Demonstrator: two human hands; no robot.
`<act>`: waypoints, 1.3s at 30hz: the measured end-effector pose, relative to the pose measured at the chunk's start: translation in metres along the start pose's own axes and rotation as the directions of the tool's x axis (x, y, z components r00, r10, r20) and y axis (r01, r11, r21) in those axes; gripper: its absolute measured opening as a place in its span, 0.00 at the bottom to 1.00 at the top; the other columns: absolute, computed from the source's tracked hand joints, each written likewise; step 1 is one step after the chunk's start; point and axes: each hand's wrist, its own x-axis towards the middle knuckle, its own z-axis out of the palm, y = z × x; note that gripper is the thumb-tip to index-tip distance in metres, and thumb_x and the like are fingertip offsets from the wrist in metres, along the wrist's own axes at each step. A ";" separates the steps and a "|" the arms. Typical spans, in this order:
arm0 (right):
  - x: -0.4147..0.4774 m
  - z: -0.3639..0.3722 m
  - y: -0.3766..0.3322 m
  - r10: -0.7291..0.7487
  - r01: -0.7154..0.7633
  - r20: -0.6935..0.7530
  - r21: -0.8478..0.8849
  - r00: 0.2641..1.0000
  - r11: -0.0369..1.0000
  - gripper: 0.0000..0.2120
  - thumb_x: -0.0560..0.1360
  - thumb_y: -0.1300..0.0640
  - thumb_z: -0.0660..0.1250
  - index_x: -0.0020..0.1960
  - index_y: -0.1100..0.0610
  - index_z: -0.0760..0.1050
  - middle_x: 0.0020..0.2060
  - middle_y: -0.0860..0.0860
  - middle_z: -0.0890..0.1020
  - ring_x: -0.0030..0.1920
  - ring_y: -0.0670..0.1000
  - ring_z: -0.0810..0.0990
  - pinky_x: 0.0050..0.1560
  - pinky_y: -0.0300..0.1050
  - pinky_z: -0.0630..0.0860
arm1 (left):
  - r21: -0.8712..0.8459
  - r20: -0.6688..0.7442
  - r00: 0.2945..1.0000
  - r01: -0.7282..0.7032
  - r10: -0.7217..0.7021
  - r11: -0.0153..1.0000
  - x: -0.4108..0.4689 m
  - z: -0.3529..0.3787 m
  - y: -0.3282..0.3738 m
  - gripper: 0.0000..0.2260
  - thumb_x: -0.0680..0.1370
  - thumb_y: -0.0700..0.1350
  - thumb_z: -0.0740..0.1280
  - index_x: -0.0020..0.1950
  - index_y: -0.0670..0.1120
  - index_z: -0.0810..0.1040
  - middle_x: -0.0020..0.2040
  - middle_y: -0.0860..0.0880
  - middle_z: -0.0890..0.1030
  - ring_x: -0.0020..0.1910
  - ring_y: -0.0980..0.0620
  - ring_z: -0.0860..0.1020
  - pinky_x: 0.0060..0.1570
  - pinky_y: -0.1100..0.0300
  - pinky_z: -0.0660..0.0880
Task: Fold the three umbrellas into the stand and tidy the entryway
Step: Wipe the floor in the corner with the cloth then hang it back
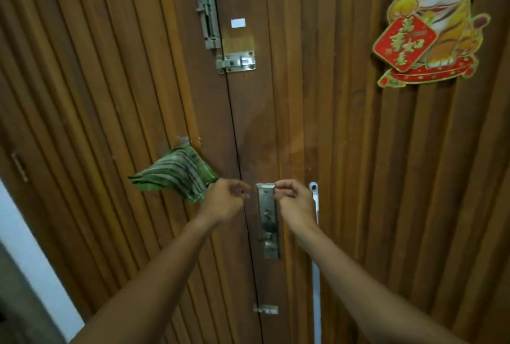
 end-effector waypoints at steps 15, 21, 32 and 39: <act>0.077 0.202 -0.024 -0.088 0.148 0.249 -0.230 0.964 0.962 0.09 0.75 0.52 0.72 0.54 0.45 0.79 0.53 0.45 0.83 0.57 0.52 0.80 0.59 0.52 0.79 | 0.202 -0.382 0.924 0.110 -0.025 0.973 0.081 -0.138 -0.111 0.15 0.78 0.49 0.65 0.65 0.53 0.79 0.62 0.51 0.82 0.59 0.48 0.80 0.56 0.53 0.80; 0.078 0.258 -0.012 -0.151 0.145 0.027 -0.490 0.988 0.859 0.16 0.74 0.48 0.70 0.61 0.45 0.77 0.53 0.45 0.83 0.55 0.50 0.80 0.56 0.51 0.80 | 0.117 -0.225 0.974 0.021 0.006 0.993 0.115 -0.148 -0.162 0.20 0.76 0.56 0.67 0.66 0.53 0.74 0.56 0.53 0.80 0.52 0.51 0.77 0.48 0.56 0.75; 0.079 0.269 -0.040 -0.204 0.167 -0.053 -0.395 0.978 0.903 0.03 0.81 0.57 0.63 0.52 0.51 0.75 0.47 0.47 0.79 0.51 0.52 0.78 0.49 0.49 0.76 | -0.038 -0.211 0.944 -0.266 0.252 0.963 0.133 -0.149 -0.185 0.07 0.70 0.55 0.73 0.40 0.56 0.78 0.46 0.56 0.73 0.50 0.52 0.76 0.50 0.55 0.74; 0.047 0.190 -0.075 -0.383 0.344 -0.006 -0.427 0.924 0.836 0.09 0.79 0.62 0.63 0.44 0.49 0.71 0.38 0.43 0.78 0.42 0.48 0.76 0.47 0.52 0.74 | -0.436 -0.086 0.884 -0.449 0.460 0.780 0.102 -0.135 -0.126 0.21 0.71 0.54 0.74 0.58 0.50 0.70 0.45 0.49 0.79 0.42 0.52 0.80 0.39 0.53 0.74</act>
